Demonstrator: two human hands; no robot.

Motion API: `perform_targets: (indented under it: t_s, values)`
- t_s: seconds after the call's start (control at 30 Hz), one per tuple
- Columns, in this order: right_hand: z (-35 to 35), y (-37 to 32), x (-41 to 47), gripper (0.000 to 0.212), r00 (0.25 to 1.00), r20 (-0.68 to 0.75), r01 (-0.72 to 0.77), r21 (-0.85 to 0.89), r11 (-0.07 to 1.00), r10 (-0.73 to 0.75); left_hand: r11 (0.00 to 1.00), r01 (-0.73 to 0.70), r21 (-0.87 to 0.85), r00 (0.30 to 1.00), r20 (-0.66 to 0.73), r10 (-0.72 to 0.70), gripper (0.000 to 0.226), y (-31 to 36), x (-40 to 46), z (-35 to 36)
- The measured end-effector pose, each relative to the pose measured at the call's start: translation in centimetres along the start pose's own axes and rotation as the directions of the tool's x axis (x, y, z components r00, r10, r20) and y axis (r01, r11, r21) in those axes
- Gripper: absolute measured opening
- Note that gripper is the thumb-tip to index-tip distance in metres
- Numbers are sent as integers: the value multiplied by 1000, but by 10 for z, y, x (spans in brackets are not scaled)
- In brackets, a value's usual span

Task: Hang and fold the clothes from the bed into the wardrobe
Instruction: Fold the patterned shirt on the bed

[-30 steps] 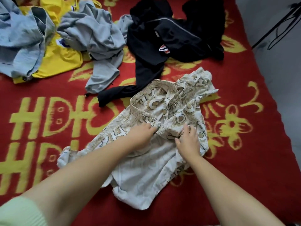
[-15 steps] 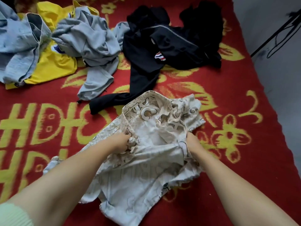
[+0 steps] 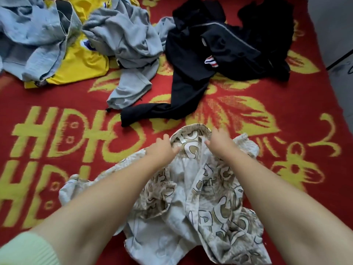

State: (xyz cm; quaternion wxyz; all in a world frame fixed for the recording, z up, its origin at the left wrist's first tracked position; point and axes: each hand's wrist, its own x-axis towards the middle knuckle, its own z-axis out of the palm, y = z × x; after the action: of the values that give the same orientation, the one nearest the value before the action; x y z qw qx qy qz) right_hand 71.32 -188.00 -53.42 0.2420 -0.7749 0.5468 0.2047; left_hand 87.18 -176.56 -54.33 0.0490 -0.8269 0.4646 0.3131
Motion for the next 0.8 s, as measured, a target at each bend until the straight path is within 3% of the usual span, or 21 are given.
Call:
perform_targets:
  t_s: [0.13,0.23,0.33,0.43,0.6,0.8]
  values:
    - [25,-9,13,27,995,-82,-46,43,998,49,990,4,138,999,43,-10,36,-5,15,13]
    - [22,-15,9,31,996,-77,-36,91,995,43,987,0,162,1000,0,0,26,-22,17,0]
    - [-5,-19,-9,37,996,-68,-34,282,959,56,975,15,222,1000,-21,-10,25,-45,2,-29]
    - [-53,-37,-47,33,982,-182,16,366,931,55,968,-7,250,994,-104,34,17,-63,-23,-81]
    - [-167,-82,-127,37,909,-416,132,300,945,5,977,-93,192,956,-258,142,11,-70,-75,-214]
    - [-285,-128,-235,27,940,-338,164,570,805,48,980,-191,63,920,-337,201,21,-61,-153,-364]
